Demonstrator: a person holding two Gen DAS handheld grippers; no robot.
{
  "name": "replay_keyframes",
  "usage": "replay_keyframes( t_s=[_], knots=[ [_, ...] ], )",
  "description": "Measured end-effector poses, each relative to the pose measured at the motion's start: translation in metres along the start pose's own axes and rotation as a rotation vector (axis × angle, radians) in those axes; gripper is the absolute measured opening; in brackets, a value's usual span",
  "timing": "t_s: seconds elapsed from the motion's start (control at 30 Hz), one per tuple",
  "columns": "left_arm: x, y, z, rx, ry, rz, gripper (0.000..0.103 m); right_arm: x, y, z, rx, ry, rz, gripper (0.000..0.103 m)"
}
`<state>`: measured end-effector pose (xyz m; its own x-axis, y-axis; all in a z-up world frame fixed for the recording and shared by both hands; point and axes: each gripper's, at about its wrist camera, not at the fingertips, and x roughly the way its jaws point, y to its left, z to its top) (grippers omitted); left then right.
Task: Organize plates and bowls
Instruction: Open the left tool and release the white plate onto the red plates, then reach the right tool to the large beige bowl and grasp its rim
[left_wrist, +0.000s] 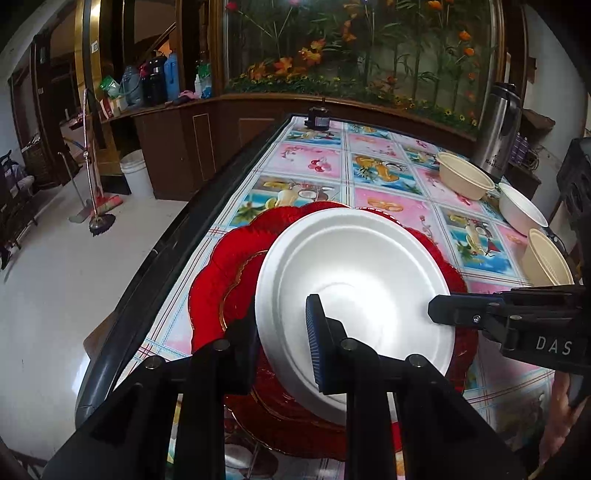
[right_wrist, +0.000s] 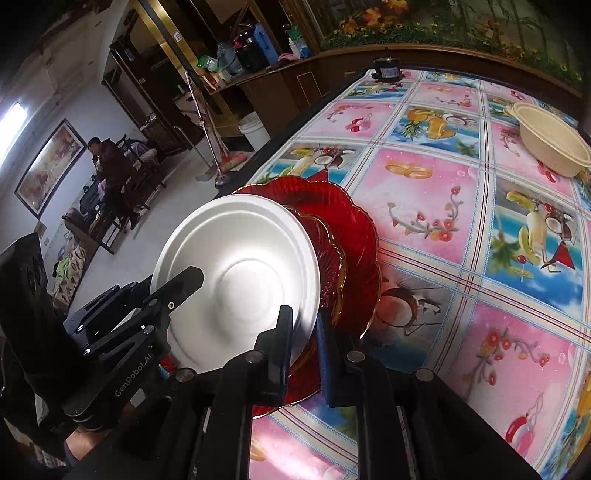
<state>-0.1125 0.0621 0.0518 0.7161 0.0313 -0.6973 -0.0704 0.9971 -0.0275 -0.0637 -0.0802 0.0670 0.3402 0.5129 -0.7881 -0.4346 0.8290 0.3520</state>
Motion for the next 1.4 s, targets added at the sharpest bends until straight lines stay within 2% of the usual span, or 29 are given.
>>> replay_keyframes(
  t_s=[0.33, 0.47, 0.63, 0.7, 0.77, 1.03, 1.23, 1.4],
  knots=[
    [0.007, 0.007, 0.000, -0.021, 0.008, 0.021, 0.020, 0.008, 0.001, 0.003, -0.001, -0.002, -0.019, 0.012],
    [0.006, 0.011, 0.001, -0.035, 0.010, 0.028, 0.021, 0.008, 0.003, 0.004, -0.009, -0.010, -0.024, 0.016],
    [0.003, 0.015, 0.002, -0.044, 0.004, 0.035, 0.030, 0.002, 0.002, 0.006, -0.013, -0.031, -0.029, 0.017],
    [0.001, 0.015, 0.003, -0.045, -0.006, 0.044, 0.044, -0.001, 0.000, 0.006, -0.007, -0.036, -0.022, 0.018],
    [-0.004, 0.015, 0.004, -0.045, -0.023, 0.048, 0.049, -0.004, 0.000, 0.005, -0.006, -0.042, -0.022, 0.021],
    [-0.017, 0.013, 0.010, -0.051, -0.058, 0.048, 0.050, -0.013, -0.004, 0.001, 0.008, -0.055, 0.005, 0.023],
    [-0.030, -0.007, 0.016, -0.019, -0.092, 0.004, 0.049, -0.055, -0.037, -0.004, 0.066, -0.151, 0.002, 0.023],
    [-0.035, -0.042, 0.015, 0.059, -0.084, -0.053, 0.049, -0.098, -0.095, -0.019, 0.194, -0.228, -0.015, 0.023]
  ],
)
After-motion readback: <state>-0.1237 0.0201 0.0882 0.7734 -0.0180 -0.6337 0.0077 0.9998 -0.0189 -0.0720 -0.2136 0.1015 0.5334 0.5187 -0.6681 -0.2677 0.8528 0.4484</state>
